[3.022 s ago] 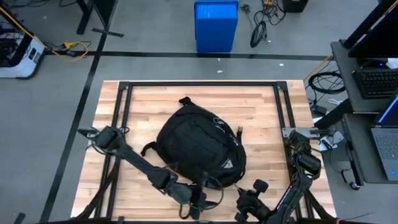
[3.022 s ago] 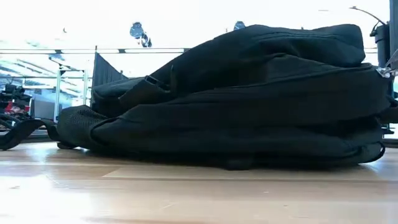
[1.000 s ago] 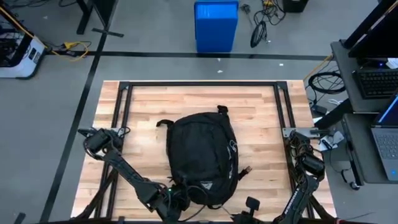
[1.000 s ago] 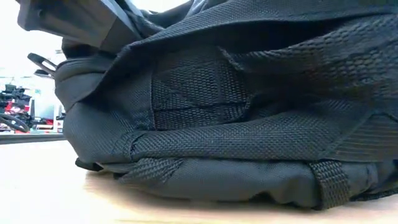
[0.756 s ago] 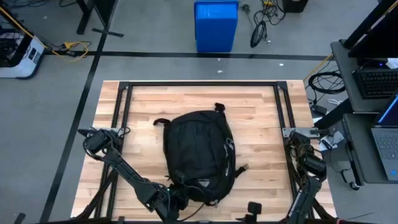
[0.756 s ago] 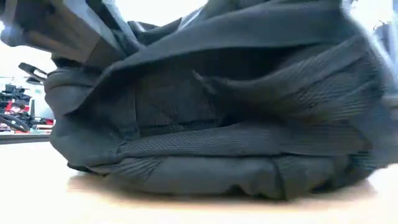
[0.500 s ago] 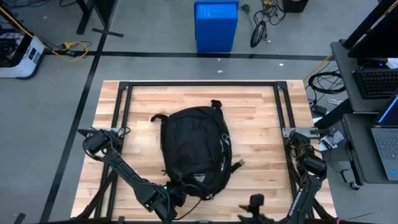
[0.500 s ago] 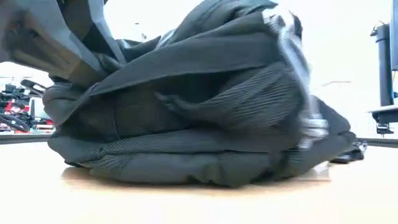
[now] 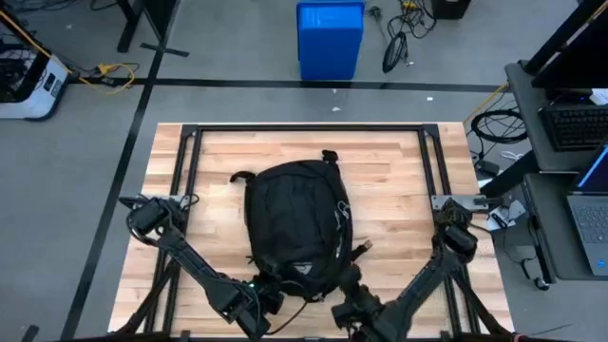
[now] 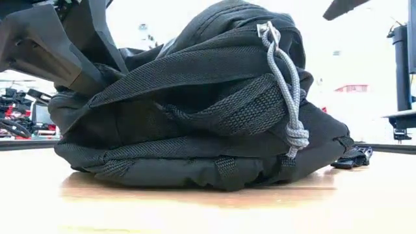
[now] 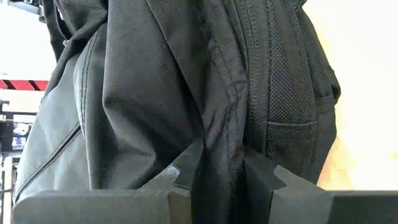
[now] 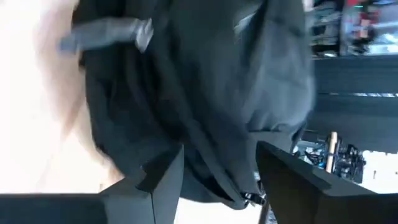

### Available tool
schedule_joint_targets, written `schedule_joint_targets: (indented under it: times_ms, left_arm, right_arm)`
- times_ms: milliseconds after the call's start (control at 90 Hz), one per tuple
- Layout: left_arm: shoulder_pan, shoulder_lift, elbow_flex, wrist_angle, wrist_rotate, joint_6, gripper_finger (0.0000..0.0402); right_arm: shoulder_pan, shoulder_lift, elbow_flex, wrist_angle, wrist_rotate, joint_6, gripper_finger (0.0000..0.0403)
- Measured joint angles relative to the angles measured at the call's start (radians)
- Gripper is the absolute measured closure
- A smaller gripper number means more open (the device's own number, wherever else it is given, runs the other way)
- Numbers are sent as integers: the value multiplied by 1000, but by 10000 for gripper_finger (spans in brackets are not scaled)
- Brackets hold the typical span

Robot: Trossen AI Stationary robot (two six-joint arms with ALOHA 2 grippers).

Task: Unpack backpack
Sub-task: Close the black backpack

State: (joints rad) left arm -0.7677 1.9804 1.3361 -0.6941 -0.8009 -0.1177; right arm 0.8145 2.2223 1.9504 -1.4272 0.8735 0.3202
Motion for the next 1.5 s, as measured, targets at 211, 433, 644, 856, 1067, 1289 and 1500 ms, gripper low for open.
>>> schedule_joint_targets:
  times_ms: [211,433,644,856,1067,1289,1500]
  left_arm:
    - [0,0,1,1,4,4,337]
    - [10,0,1,-12,-58,60,336]
    - [39,0,0,-128,-186,24,336]
    - [30,0,3,-193,-224,25,318]
    - [-15,0,48,-348,-221,22,306]
    - [-48,0,147,-529,-329,-6,313]
    - [-66,-2,228,-445,-349,-35,313]
  right_arm:
    - [-51,0,-103,47,-64,-80,218]
    - [-138,0,-183,250,-312,10,270]
    - [-131,1,-179,547,-303,-65,391]
    - [-129,1,-175,822,-267,-167,402]
    - [-155,1,-175,901,-252,-185,403]
    - [-175,1,-175,838,-244,-153,403]
    - [-190,1,-175,777,-214,-158,403]
